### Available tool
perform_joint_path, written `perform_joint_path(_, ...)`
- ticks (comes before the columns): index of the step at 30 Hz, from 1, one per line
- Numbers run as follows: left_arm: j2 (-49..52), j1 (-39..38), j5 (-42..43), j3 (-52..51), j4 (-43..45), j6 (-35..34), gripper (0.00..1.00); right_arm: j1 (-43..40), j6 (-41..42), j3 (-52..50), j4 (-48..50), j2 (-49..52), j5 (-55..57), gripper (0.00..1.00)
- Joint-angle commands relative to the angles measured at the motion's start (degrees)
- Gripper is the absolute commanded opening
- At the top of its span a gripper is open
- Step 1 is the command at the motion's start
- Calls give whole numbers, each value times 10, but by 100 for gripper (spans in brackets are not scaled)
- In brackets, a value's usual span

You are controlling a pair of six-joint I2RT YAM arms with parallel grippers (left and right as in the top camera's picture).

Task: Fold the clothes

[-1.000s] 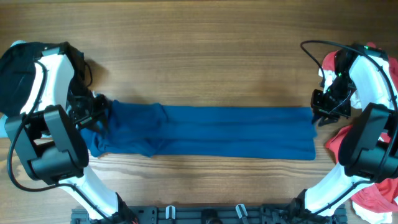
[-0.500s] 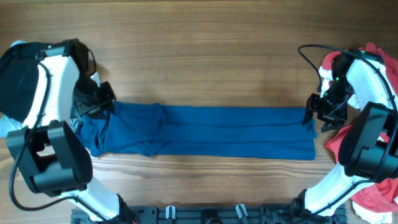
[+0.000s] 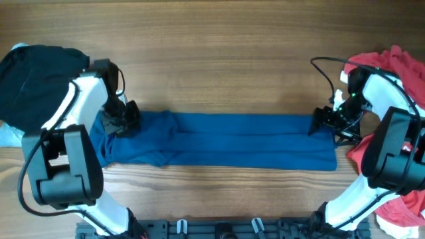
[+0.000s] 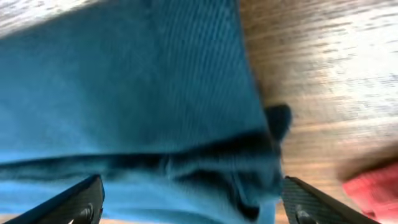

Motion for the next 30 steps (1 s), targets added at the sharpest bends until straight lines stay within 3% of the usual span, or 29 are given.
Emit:
perform_joint_path(1, -6, -3, -16, -42, 20, -23, 28, -3, -12, -41, 57, -9, -66, 95)
perform_joint_path(6, -6, -3, -52, -60, 24, -35, 35, -3, -42, -91, 126, -9, -177, 90)
perform_joint_path(8, -6, -3, -52, -60, 24, -35, 37, -3, -43, -97, 130, -9, -177, 74)
perform_joint_path(11, -6, -3, -52, -60, 24, -35, 37, -3, -46, -97, 129, -9, -176, 30)
perform_joint_path(13, -6, -3, -52, -60, 24, -35, 37, -3, -46, -97, 130, -9, -176, 19)
perform_joint_path(14, -6, -3, -52, -60, 24, -35, 37, -3, -46, -97, 130, -9, -170, 8)
perform_joint_path(15, -6, -3, -50, -60, 24, -35, 37, -3, -45, -97, 130, -9, -165, 4)
perform_joint_path(20, -9, -4, -3, -38, 23, -31, 32, -12, -21, -64, 118, -12, -143, 4)
perform_joint_path(24, -43, -17, 10, 16, 13, -27, 40, -74, 65, 79, 69, -17, -123, 4)
perform_joint_path(27, -83, -19, 10, 21, 12, -26, 42, -94, 83, 193, -1, -18, -43, 4)
perform_joint_path(30, -89, -19, 10, 21, 6, -26, 43, -78, 80, 238, -43, -20, -41, 4)
